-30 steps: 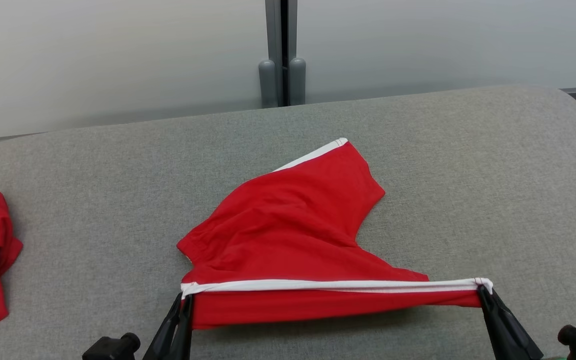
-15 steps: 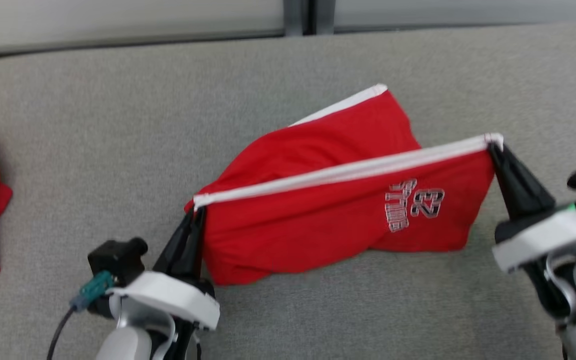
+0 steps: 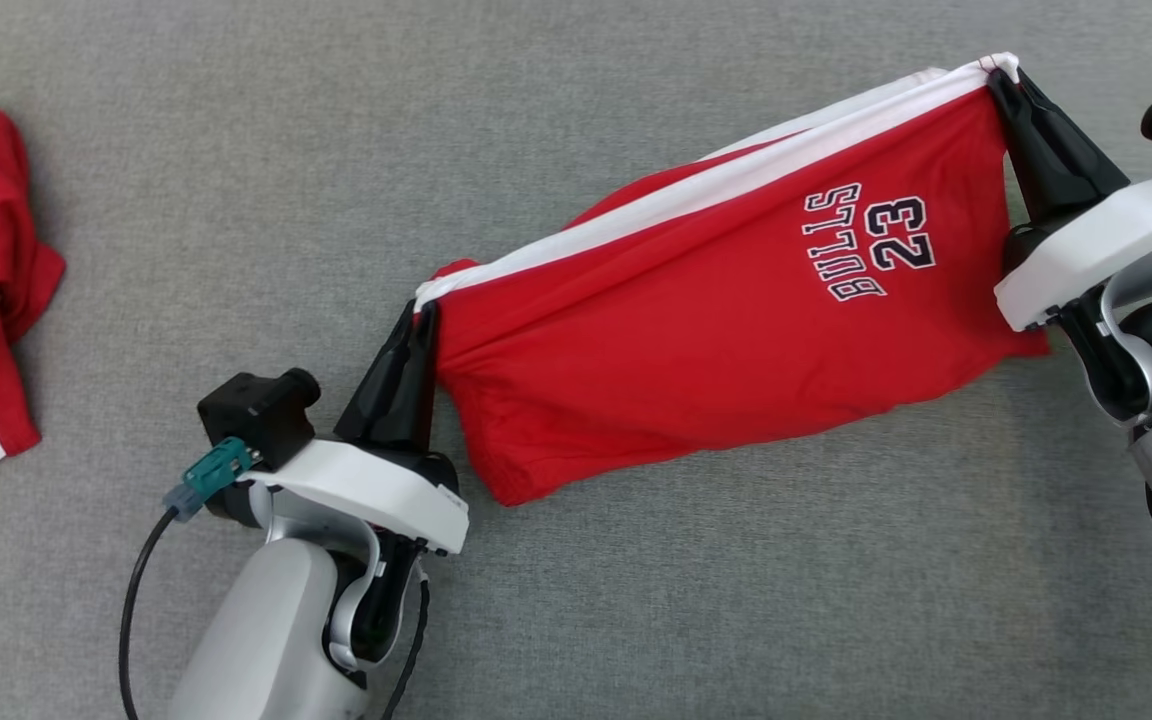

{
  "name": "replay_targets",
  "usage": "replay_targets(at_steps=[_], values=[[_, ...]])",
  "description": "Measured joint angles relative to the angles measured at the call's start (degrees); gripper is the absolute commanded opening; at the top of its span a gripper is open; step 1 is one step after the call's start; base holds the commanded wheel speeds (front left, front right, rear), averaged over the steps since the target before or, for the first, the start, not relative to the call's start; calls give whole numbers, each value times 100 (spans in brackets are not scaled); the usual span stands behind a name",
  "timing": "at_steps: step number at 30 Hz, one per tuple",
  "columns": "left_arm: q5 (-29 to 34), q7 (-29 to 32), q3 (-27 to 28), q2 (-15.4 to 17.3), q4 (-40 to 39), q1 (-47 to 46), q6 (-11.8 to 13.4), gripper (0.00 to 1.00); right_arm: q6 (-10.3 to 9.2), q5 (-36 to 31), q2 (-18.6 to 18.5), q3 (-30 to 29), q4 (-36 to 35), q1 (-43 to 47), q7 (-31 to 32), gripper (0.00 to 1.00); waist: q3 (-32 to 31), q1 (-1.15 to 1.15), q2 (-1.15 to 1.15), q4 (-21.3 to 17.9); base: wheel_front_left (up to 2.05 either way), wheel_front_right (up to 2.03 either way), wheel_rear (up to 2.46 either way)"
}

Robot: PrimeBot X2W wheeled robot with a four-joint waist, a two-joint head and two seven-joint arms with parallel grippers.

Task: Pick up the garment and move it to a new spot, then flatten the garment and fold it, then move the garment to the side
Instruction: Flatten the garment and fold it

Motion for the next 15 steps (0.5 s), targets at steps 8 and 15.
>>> replay_targets(at_steps=[8,15], values=[[-132,-488,-336,15,422,-320,137,100,-2,374,133,761,915,-447,-636,100,97,0,0,141,0,0,0],[231,-782,-122,43,36,-160,367,100,-2,341,283,504,608,-201,-944,100,-100,0,0,-88,0,0,0]])
